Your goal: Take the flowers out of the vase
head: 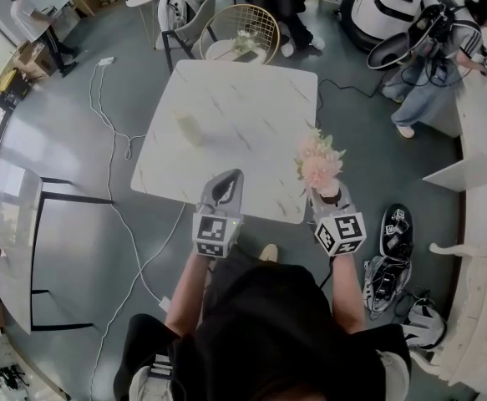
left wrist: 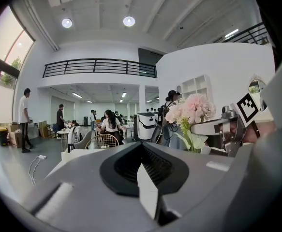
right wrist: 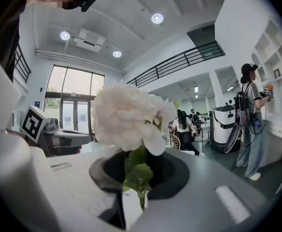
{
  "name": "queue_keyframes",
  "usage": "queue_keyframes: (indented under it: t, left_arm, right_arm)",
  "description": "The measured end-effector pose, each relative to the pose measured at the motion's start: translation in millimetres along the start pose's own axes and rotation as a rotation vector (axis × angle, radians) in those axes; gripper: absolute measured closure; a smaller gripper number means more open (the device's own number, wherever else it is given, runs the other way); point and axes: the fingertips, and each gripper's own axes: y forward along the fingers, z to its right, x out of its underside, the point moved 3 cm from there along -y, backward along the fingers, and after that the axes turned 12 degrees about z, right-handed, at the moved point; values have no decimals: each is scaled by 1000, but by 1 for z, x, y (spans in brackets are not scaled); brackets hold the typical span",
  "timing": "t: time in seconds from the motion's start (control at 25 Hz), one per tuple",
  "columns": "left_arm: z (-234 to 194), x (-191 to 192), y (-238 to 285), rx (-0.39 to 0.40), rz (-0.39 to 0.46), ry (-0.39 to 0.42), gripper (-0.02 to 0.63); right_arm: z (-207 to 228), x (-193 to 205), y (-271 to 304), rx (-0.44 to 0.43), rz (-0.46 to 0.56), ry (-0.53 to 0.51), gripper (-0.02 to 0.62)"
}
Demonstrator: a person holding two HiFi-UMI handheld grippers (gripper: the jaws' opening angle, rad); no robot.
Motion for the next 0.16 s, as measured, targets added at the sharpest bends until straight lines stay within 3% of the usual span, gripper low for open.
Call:
queue_keyframes:
  t: [0.16]
  left_arm:
    - [1,-1,-2,2,0,-1,600]
  right_arm:
    - [-2,-2,-2,-1,2,-2,509]
